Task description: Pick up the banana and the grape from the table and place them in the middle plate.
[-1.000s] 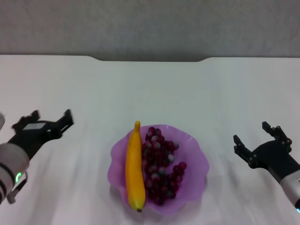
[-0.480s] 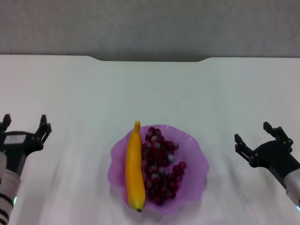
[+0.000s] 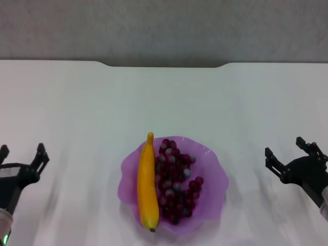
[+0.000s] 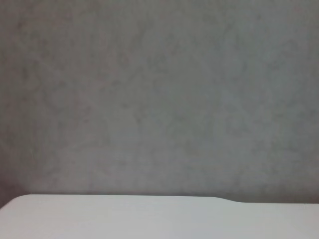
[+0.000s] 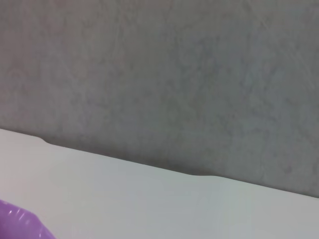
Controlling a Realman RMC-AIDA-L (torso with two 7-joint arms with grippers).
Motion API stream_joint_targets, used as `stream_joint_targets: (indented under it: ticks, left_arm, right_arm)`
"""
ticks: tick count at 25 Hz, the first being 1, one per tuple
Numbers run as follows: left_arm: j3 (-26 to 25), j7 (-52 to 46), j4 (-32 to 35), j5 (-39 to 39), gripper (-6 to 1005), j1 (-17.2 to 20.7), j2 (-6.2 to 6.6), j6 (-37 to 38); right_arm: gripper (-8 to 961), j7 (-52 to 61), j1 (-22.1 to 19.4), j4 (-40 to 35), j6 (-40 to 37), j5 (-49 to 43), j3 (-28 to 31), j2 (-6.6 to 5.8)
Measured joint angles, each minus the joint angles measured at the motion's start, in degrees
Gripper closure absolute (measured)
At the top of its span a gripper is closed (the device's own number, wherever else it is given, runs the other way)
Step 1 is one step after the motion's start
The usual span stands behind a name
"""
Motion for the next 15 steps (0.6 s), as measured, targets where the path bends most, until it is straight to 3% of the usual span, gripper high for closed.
stream_joint_targets:
  ticks: [11, 15]
  left_arm:
    - [2.75, -5.54, 0.09, 2.20, 108, -0.26, -0.10, -0.48]
    - [3.18, -6.87, 0.00, 2.50, 109, -0.77, -0.12, -0.48]
  right_arm:
    - [77, -0.14, 0.24, -0.31, -0.06, 0.00, -0.60, 0.11]
    - [76, -0.13, -1.22, -0.43, -4.30, 0.00, -0.92, 0.24]
